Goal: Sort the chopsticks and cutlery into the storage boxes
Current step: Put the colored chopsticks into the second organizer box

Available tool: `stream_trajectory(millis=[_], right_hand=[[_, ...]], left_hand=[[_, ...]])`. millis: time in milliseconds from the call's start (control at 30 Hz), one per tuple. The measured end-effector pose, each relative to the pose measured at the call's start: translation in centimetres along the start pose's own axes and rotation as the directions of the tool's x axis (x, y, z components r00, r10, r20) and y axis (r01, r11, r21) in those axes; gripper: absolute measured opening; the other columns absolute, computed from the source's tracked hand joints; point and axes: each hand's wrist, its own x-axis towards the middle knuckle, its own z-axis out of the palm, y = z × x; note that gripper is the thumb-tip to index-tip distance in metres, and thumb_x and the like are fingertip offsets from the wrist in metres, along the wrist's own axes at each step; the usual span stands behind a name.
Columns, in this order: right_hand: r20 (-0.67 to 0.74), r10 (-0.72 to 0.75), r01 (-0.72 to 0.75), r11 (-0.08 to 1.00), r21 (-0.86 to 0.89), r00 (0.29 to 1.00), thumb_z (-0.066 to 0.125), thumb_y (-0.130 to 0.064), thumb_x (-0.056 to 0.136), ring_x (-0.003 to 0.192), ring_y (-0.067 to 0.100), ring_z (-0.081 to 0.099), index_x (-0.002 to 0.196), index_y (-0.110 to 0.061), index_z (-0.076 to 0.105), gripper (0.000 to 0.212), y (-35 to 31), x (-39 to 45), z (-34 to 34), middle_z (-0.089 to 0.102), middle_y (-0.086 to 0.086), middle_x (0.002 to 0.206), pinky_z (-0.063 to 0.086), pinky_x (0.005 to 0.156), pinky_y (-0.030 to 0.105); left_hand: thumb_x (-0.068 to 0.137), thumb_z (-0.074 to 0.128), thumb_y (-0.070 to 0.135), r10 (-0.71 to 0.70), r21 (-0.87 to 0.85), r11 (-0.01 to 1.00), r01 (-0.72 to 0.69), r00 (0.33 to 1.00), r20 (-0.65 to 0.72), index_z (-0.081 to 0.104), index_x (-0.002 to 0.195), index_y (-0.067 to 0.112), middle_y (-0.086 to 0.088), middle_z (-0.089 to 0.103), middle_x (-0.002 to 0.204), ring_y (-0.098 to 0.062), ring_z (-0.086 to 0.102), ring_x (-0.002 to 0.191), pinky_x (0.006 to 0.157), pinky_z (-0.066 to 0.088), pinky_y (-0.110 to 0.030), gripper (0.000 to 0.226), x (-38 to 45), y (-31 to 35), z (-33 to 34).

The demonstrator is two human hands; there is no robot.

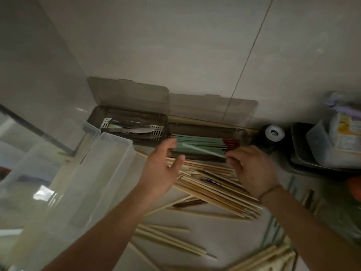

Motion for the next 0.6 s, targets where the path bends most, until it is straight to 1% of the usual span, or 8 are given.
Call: stream_trajectory(millis=[67, 167, 200, 267, 367, 433, 500, 600], right_hand=[[0.083, 0.07, -0.071, 0.997, 0.004, 0.994, 0.065, -0.023, 0.087, 0.09, 0.029, 0.057, 0.094, -0.024, 0.074, 0.012, 0.5, 2.8, 1.1, 0.068, 0.002, 0.095, 0.051, 0.074, 0.039], [0.251, 0.137, -0.116, 0.988, -0.097, 0.958, 0.057, -0.03, 0.093, 0.105, 0.029, 0.05, 0.101, -0.033, 0.072, 0.017, 0.4, 5.8, 2.5, 0.062, 0.0, 0.109, 0.046, 0.085, 0.038], [0.311, 0.153, -0.112, 0.983, -0.148, 0.938, 0.054, -0.033, 0.094, 0.109, 0.029, 0.047, 0.103, -0.036, 0.071, 0.019, 0.3, 6.5, 3.0, 0.06, -0.002, 0.112, 0.042, 0.088, 0.038], [0.363, 0.147, -0.084, 0.979, -0.185, 0.92, 0.052, -0.038, 0.095, 0.112, 0.027, 0.046, 0.104, -0.04, 0.07, 0.02, 0.0, 7.3, 3.9, 0.06, -0.004, 0.114, 0.037, 0.094, 0.038], [0.398, 0.149, -0.104, 0.986, -0.133, 0.905, 0.058, -0.043, 0.09, 0.11, 0.024, 0.053, 0.106, -0.038, 0.069, 0.02, 0.1, 8.0, 4.7, 0.067, -0.006, 0.11, 0.041, 0.099, 0.039], [0.381, 0.137, -0.119, 0.99, -0.071, 0.915, 0.062, -0.042, 0.088, 0.105, 0.023, 0.058, 0.106, -0.034, 0.069, 0.021, 0.5, 8.0, 4.6, 0.07, -0.005, 0.102, 0.046, 0.096, 0.04], [0.286, 0.125, -0.142, 0.989, 0.037, 0.95, 0.063, -0.037, 0.088, 0.097, 0.023, 0.06, 0.102, -0.029, 0.071, 0.018, 1.1, 7.2, 3.8, 0.07, -0.003, 0.095, 0.051, 0.088, 0.041], [0.13, 0.197, -0.214, 0.968, 0.133, 0.972, 0.067, -0.027, 0.086, 0.091, 0.022, 0.058, 0.099, -0.021, 0.071, 0.015, 2.5, 4.2, 1.8, 0.068, 0.002, 0.09, 0.049, 0.083, 0.033]], left_hand=[[0.092, 0.063, 0.034, 0.002, 0.156, 0.988, 0.001, 1.0, -0.016, 0.045, 0.14, 0.023, 0.005, 0.055, 0.134, -0.015, 0.051, 0.121, 0.102, 0.042, -0.035, 0.052, 0.7, -1.4, 0.2], [0.085, 0.06, 0.041, 0.08, 0.37, 0.925, -0.084, 0.996, 0.026, 0.054, 0.132, 0.023, 0.002, 0.054, 0.134, -0.024, 0.044, 0.127, 0.105, 0.037, -0.043, 0.051, 1.2, -3.1, 1.0], [0.084, 0.062, 0.041, 0.072, 0.41, 0.908, -0.082, 0.997, 0.042, 0.054, 0.131, 0.024, 0.004, 0.053, 0.135, -0.024, 0.04, 0.129, 0.106, 0.035, -0.045, 0.05, 1.3, -3.4, 1.2], [0.084, 0.064, 0.04, 0.057, 0.44, 0.895, -0.072, 0.997, 0.048, 0.052, 0.13, 0.027, 0.007, 0.05, 0.135, -0.022, 0.035, 0.132, 0.107, 0.032, -0.047, 0.049, 1.3, -3.8, 1.5], [0.084, 0.065, 0.04, 0.064, 0.444, 0.893, -0.069, 0.998, 0.026, 0.052, 0.129, 0.029, 0.008, 0.05, 0.134, -0.02, 0.035, 0.13, 0.107, 0.032, -0.046, 0.048, 1.4, -3.8, 1.7], [0.085, 0.065, 0.04, 0.053, 0.441, 0.896, -0.06, 0.998, 0.027, 0.051, 0.13, 0.029, 0.008, 0.049, 0.135, -0.019, 0.034, 0.131, 0.107, 0.031, -0.046, 0.049, 1.4, -3.6, 1.8], [0.085, 0.064, 0.04, 0.063, 0.447, 0.892, -0.067, 0.998, 0.023, 0.052, 0.131, 0.029, 0.007, 0.047, 0.137, -0.02, 0.031, 0.132, 0.108, 0.031, -0.046, 0.049, 1.1, -3.4, 2.0], [0.084, 0.064, 0.039, 0.156, 0.438, 0.887, -0.147, 0.988, 0.016, 0.054, 0.129, 0.026, 0.003, 0.044, 0.137, -0.023, 0.03, 0.133, 0.108, 0.031, -0.045, 0.047, -0.3, -2.6, 3.1]])
